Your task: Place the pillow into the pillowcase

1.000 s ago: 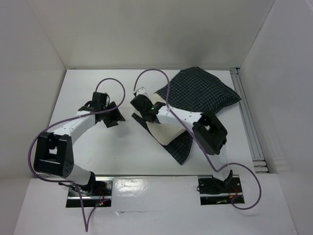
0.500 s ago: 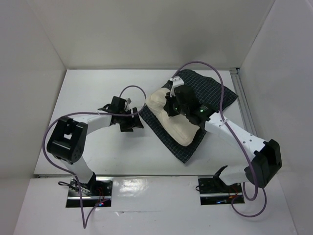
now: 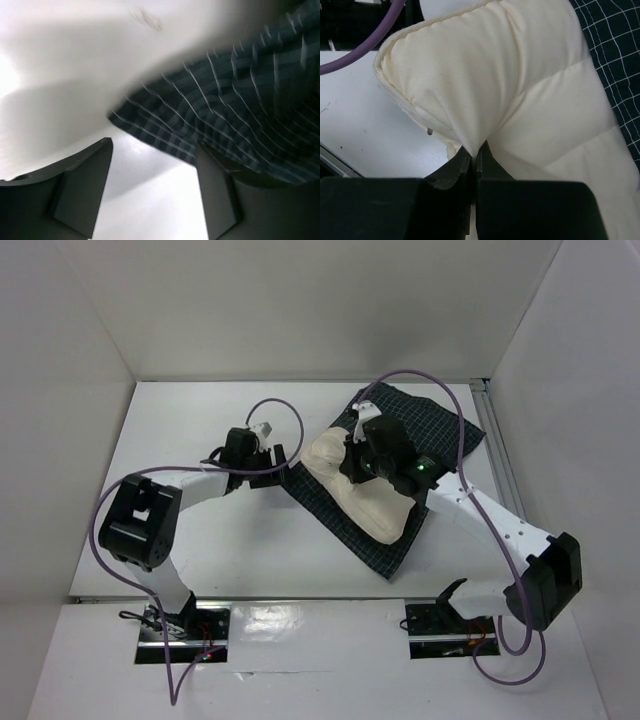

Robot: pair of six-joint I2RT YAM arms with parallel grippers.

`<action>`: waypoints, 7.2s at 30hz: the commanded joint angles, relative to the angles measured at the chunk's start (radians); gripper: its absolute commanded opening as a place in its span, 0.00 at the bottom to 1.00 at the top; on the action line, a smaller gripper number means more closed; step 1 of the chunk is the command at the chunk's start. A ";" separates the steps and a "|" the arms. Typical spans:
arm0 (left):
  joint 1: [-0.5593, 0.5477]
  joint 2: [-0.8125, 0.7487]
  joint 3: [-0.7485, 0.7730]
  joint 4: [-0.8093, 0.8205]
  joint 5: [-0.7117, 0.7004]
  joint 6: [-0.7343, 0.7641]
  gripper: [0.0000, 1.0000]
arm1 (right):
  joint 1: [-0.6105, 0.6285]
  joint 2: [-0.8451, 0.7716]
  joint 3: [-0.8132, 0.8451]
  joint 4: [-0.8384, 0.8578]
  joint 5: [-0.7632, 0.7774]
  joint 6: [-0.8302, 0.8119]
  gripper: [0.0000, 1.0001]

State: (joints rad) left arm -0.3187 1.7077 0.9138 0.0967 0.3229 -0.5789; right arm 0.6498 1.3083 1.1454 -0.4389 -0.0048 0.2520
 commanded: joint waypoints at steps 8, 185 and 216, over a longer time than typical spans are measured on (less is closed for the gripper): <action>-0.092 0.165 0.192 -0.132 -0.300 0.128 0.82 | -0.015 -0.098 0.033 0.017 -0.034 -0.002 0.00; -0.286 0.366 0.993 -0.763 -0.650 0.070 0.69 | -0.384 0.040 -0.283 0.195 -0.086 0.280 0.95; -0.302 0.386 1.198 -0.703 0.024 0.234 0.00 | -0.299 0.332 -0.175 0.671 -0.397 0.320 0.00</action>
State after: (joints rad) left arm -0.5785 2.1807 2.0899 -0.6498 -0.0063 -0.3862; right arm 0.2581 1.7100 0.9100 0.1120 -0.4171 0.6144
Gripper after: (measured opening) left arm 0.022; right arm 0.054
